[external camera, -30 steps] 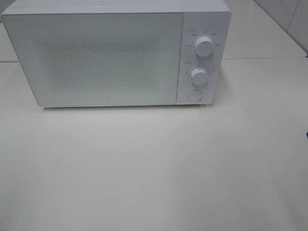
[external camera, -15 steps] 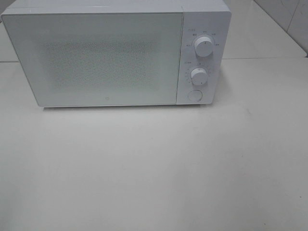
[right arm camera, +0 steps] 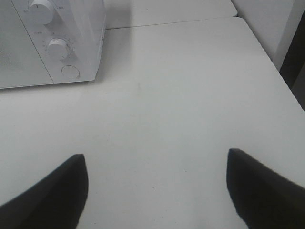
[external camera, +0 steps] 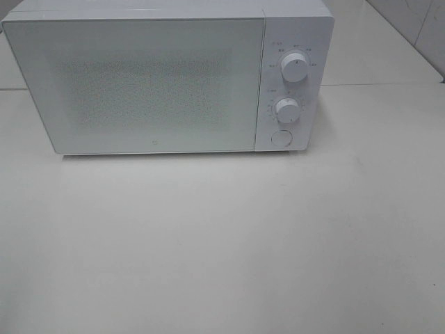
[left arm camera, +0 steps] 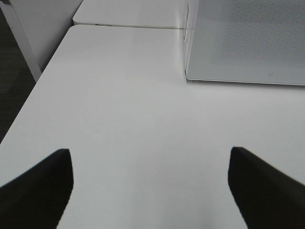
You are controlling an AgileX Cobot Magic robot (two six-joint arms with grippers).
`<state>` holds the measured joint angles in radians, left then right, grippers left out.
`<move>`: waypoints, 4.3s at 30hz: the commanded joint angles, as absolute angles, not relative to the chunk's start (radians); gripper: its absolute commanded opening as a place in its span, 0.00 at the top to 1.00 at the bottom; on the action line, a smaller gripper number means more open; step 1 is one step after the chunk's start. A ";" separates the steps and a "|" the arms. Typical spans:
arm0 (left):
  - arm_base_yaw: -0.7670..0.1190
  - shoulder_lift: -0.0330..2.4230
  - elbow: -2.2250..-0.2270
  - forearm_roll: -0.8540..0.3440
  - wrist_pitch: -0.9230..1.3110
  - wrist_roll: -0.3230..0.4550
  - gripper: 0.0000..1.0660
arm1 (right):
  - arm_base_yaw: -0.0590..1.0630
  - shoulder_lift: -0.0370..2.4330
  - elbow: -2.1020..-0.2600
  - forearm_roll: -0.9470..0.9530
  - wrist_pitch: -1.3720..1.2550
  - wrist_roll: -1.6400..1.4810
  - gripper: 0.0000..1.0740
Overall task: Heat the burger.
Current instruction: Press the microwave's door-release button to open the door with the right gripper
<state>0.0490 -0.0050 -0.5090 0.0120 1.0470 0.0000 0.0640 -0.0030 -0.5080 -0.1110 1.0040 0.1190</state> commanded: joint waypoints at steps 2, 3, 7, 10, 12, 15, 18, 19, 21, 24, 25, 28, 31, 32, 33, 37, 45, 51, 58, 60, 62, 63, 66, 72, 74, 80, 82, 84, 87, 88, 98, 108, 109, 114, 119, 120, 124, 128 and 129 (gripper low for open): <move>0.054 -0.025 -0.505 0.007 1.037 0.000 0.21 | 0.057 -0.030 -0.504 -0.108 1.005 0.097 0.30; 0.054 -0.025 -0.505 0.007 1.037 0.000 0.21 | 0.057 -0.030 -0.504 -0.108 1.005 0.097 0.30; 0.054 -0.025 -0.505 0.008 1.037 0.000 0.21 | 0.057 -0.030 -0.504 -0.109 1.005 0.099 0.30; 0.054 -0.025 -0.505 0.008 1.037 0.000 0.21 | 0.057 -0.030 -0.504 -0.109 1.004 0.099 0.30; 0.054 -0.025 -0.505 0.008 1.037 0.000 0.21 | 0.057 -0.030 -0.504 -0.109 1.004 0.101 0.30; 0.054 -0.025 -0.505 0.008 1.037 0.000 0.21 | 0.057 -0.030 -0.504 -0.109 1.004 0.101 0.30; 0.054 -0.025 -0.505 0.008 1.037 0.000 0.21 | 0.057 -0.027 -0.504 -0.109 1.001 0.098 0.30; 0.054 -0.025 -0.505 0.008 1.037 0.000 0.21 | 0.057 -0.027 -0.504 -0.109 1.001 0.098 0.30; 0.054 -0.025 -0.505 0.008 1.037 0.000 0.21 | 0.057 -0.001 -0.515 -0.108 0.987 0.097 0.30; 0.054 -0.025 -0.505 0.008 1.037 0.000 0.21 | 0.057 0.036 -0.525 -0.107 0.962 0.097 0.30; 0.054 -0.025 -0.505 0.008 1.037 0.000 0.21 | 0.057 0.054 -0.529 -0.107 0.950 0.098 0.30; 0.054 -0.025 -0.505 0.008 1.037 0.000 0.21 | 0.057 0.126 -0.529 -0.107 0.878 0.101 0.30; 0.054 -0.025 -0.505 0.008 1.037 0.000 0.21 | 0.057 0.218 -0.516 -0.104 0.765 0.101 0.30; 0.054 -0.025 -0.505 0.008 1.037 0.000 0.21 | 0.057 0.218 -0.516 -0.104 0.765 0.101 0.30; 0.054 -0.025 -0.505 0.008 1.037 0.000 0.21 | 0.057 0.245 -0.509 -0.104 0.732 0.101 0.30; 0.054 -0.025 -0.505 0.008 1.037 0.000 0.21 | 0.057 0.348 -0.491 -0.099 0.625 0.101 0.30; 0.054 -0.025 -0.505 0.008 1.037 0.000 0.21 | 0.057 0.549 -0.487 -0.094 0.401 0.108 0.30; 0.054 -0.025 -0.505 0.008 1.037 0.000 0.21 | 0.057 0.643 -0.487 -0.095 0.287 0.116 0.30; 0.054 -0.025 -0.505 0.008 1.037 0.000 0.21 | 0.057 0.802 -0.453 -0.096 0.011 0.120 0.30; 0.054 -0.025 -0.505 0.008 1.037 0.000 0.21 | 0.057 0.821 -0.441 -0.096 -0.039 0.120 0.30; 0.054 -0.025 -0.505 0.008 1.037 0.000 0.21 | 0.057 0.876 -0.409 -0.096 -0.175 0.120 0.30; 0.054 -0.025 -0.505 0.008 1.037 0.000 0.21 | 0.057 0.876 -0.409 -0.096 -0.175 0.120 0.30; 0.054 -0.025 -0.505 0.008 1.037 0.000 0.21 | 0.057 0.949 -0.376 -0.094 -0.328 0.120 0.30; 0.054 -0.025 -0.505 0.008 1.037 0.000 0.21 | 0.057 1.078 -0.331 -0.072 -0.534 0.099 0.30; 0.054 -0.025 -0.505 0.008 1.037 0.000 0.21 | 0.060 1.122 -0.316 -0.029 -0.607 0.072 0.30; 0.054 -0.025 -0.505 0.008 1.037 0.000 0.21 | 0.127 1.247 -0.278 0.159 -0.824 -0.102 0.30; 0.054 -0.025 -0.505 0.008 1.037 0.000 0.21 | 0.181 1.288 -0.278 0.244 -0.876 -0.161 0.30; 0.054 -0.025 -0.505 0.008 1.037 0.000 0.21 | 0.209 1.307 -0.278 0.280 -0.897 -0.185 0.30; 0.054 -0.025 -0.505 0.008 1.037 0.000 0.21 | 0.325 1.374 -0.278 0.406 -0.975 -0.244 0.30; 0.054 -0.025 -0.505 0.008 1.037 0.000 0.21 | 0.356 1.390 -0.279 0.434 -0.993 -0.254 0.30; 0.054 -0.025 -0.505 0.008 1.037 0.000 0.21 | 0.623 1.520 -0.292 0.693 -1.123 -0.329 0.30; 0.054 -0.025 -0.505 0.008 1.037 0.000 0.21 | 0.787 1.620 -0.387 0.854 -1.130 -0.400 0.30; 0.054 -0.025 -0.505 0.008 1.037 0.000 0.21 | 0.808 1.640 -0.409 0.876 -1.130 -0.405 0.30; 0.054 -0.025 -0.505 0.008 1.037 0.000 0.21 | 0.859 1.676 -0.454 0.925 -1.130 -0.431 0.30; 0.054 -0.025 -0.505 0.008 1.037 0.000 0.21 | 0.884 1.703 -0.480 0.936 -1.093 -0.430 0.30; 0.054 -0.025 -0.505 0.008 1.037 0.000 0.21 | 0.884 1.708 -0.481 0.937 -1.091 -0.430 0.30; 0.054 -0.025 -0.505 0.008 1.037 0.000 0.21 | 0.885 1.715 -0.481 0.937 -1.066 -0.395 0.31; 0.054 -0.025 -0.505 0.008 1.037 0.000 0.21 | 0.885 1.715 -0.481 0.955 -1.035 -0.326 0.34; 0.054 -0.025 -0.505 0.008 1.037 0.000 0.21 | 0.885 1.715 -0.481 0.955 -1.028 -0.301 0.35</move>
<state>0.0490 -0.0050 -0.5090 0.0120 1.0470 0.0000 0.8820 1.7170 -0.4750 0.9490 -1.0510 -0.3650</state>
